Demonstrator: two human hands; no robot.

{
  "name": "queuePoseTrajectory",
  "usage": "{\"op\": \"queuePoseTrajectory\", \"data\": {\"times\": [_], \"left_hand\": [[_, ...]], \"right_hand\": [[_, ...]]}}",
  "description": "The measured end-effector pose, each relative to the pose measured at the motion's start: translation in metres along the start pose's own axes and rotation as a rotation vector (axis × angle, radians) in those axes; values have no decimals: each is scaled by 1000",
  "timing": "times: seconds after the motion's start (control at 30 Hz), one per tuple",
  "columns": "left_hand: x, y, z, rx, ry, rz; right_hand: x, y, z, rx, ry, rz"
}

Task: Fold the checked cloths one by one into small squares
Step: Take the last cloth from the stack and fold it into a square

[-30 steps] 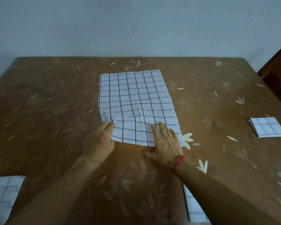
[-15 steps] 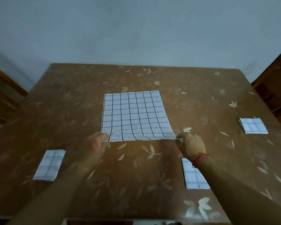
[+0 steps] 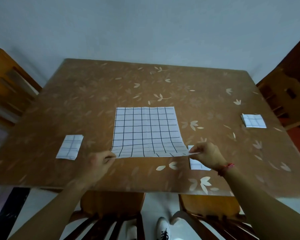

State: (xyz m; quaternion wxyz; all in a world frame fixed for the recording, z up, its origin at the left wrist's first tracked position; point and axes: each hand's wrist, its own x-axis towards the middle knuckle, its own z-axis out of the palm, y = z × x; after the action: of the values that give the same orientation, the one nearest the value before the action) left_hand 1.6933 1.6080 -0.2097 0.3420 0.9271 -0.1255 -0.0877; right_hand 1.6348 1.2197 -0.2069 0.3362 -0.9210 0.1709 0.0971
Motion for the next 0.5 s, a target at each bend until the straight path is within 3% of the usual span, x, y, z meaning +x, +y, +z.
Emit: {"op": "queuePoseTrajectory", "data": {"times": [0.33,0.5], "left_hand": [[-40,-23,-6,62,-132,-13],[-33,-10,-17,11,-99,-100]], "right_hand": [[-30,4,-1,57,-153,-73],[-21,2,-7,118,-97,-73]]}}
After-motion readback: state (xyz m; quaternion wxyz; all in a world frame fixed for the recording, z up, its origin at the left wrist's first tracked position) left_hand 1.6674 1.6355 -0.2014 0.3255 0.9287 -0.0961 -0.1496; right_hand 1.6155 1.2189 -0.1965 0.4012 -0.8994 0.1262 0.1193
